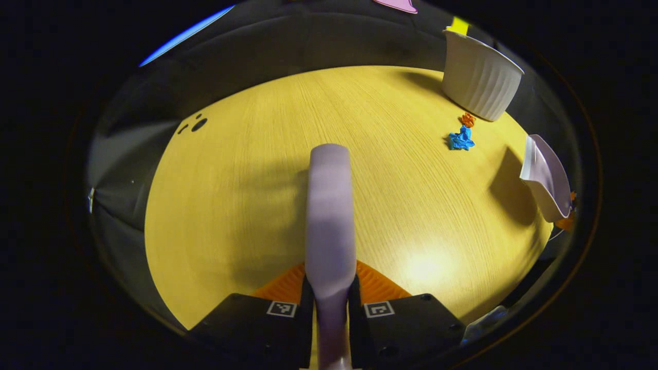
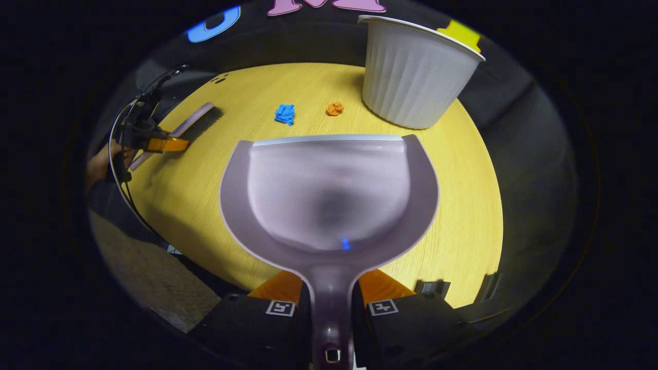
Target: Pick up the small broom and dustpan from the desktop, sweep the trash into the dustpan with the broom, and then empty the trash into the garbage bin.
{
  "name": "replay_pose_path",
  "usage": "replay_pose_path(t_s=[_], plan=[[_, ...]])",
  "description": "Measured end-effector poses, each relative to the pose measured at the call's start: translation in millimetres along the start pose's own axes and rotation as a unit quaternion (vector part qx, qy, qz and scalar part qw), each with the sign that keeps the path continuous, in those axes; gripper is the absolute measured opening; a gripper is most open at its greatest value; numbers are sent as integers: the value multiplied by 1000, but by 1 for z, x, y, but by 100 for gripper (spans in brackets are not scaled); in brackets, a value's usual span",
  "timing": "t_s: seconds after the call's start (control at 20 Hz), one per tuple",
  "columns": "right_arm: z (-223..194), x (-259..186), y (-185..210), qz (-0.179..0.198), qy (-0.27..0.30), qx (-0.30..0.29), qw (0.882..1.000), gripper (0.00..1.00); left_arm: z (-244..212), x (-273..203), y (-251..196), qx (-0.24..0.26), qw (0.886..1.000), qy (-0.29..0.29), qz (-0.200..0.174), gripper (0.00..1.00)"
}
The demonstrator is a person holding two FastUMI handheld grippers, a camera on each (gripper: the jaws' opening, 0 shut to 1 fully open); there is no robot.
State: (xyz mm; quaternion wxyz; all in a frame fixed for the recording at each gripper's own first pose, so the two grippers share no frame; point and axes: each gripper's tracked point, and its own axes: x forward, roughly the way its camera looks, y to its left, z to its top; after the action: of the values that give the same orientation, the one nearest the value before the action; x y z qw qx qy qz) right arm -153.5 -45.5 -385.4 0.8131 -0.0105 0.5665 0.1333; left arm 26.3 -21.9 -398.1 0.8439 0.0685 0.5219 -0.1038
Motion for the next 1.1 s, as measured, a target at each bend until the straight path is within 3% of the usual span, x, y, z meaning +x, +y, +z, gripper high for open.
replay_pose_path(t_s=[0.05, 0.1, 0.4, 0.45, 0.65, 0.9, 1.1], plan=[[1, -1, 1, 5, 11, -15, 1000, 33, 12, -3, -5, 7, 1000, -12, 0, 34], [4, 3, 2, 11, 22, -30, 999, 41, 23, -5, -10, 18, 1000, -24, -4, 31], [23, 14, -22, 26, 79, -125, 989, 37, 91, 9, -60, 103, 993, -51, -17, 31], [27, 17, -28, 27, 86, -130, 987, 33, 100, 14, -69, 113, 992, -53, -19, 31], [30, 27, -47, 40, 104, -146, 983, 37, 129, 40, -108, 158, 985, -55, -37, 31], [28, 35, -56, 55, 103, -171, 978, 33, 152, 71, -129, 217, 975, -44, -20, 31], [30, 41, -58, 72, 103, -165, 978, 37, 158, 68, -172, 247, 967, -42, -50, 29]])
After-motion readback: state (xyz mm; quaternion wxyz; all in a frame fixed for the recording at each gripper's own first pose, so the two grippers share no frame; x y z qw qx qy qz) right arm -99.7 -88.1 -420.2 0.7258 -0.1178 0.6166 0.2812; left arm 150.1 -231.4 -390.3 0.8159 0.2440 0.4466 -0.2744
